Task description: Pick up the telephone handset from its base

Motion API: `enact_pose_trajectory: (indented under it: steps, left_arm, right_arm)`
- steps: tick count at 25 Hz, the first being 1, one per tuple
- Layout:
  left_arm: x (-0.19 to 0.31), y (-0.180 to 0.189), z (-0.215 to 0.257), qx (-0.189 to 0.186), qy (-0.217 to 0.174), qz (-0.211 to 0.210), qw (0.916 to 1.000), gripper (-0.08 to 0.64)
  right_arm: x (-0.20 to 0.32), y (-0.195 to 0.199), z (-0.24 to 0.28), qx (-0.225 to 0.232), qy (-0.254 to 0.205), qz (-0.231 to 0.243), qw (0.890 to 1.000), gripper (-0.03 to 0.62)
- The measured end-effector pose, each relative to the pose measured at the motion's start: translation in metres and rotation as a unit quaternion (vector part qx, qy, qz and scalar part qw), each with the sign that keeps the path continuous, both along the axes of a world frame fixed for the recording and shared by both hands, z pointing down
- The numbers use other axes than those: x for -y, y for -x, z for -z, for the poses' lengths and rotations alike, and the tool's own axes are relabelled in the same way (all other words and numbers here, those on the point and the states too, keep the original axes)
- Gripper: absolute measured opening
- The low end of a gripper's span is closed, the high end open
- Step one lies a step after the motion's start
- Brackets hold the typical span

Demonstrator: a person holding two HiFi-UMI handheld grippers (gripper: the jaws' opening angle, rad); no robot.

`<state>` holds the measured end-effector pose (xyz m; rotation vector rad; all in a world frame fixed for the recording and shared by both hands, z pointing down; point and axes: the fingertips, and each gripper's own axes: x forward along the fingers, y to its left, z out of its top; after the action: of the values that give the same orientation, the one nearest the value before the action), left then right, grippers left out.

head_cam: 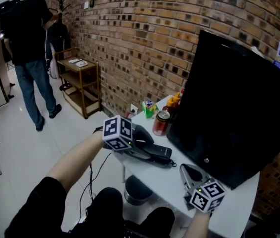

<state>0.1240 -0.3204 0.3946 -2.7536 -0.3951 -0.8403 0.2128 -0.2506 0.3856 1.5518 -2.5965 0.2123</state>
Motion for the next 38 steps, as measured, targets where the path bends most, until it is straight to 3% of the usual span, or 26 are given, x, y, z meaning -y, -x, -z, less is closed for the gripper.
enact_pose_trajectory:
  steps: [5, 9, 12, 16, 18, 25, 38]
  left_arm:
    - [0.004, 0.002, 0.024, -0.067, 0.032, 0.011, 0.9972, 0.255]
    - [0.008, 0.012, 0.052, -0.138, 0.076, 0.020, 0.9873, 0.255]
    - [0.009, 0.024, 0.074, -0.216, 0.132, 0.022, 0.9673, 0.255]
    - [0.021, 0.053, 0.100, -0.324, 0.204, 0.033, 0.9234, 0.253]
    - [0.029, 0.066, 0.107, -0.349, 0.219, 0.042, 0.9100, 0.253]
    - [0.030, 0.077, 0.112, -0.363, 0.225, 0.041, 0.9034, 0.253]
    - [0.028, 0.075, 0.109, -0.366, 0.234, 0.032, 0.9000, 0.253]
  right_arm:
    - [0.000, -0.001, 0.001, -0.002, 0.003, -0.005, 1.000, 0.011]
    - [0.000, 0.000, -0.001, -0.001, 0.004, -0.003, 1.000, 0.011]
    - [0.000, 0.000, 0.000, -0.003, 0.005, -0.008, 1.000, 0.011]
    - [0.001, 0.000, -0.002, -0.003, 0.004, -0.007, 1.000, 0.011]
    - [0.001, -0.001, -0.003, -0.003, 0.007, -0.007, 1.000, 0.011]
    - [0.008, -0.007, -0.001, -0.002, 0.004, -0.014, 1.000, 0.011]
    - [0.008, -0.008, -0.002, -0.002, 0.008, -0.010, 1.000, 0.009]
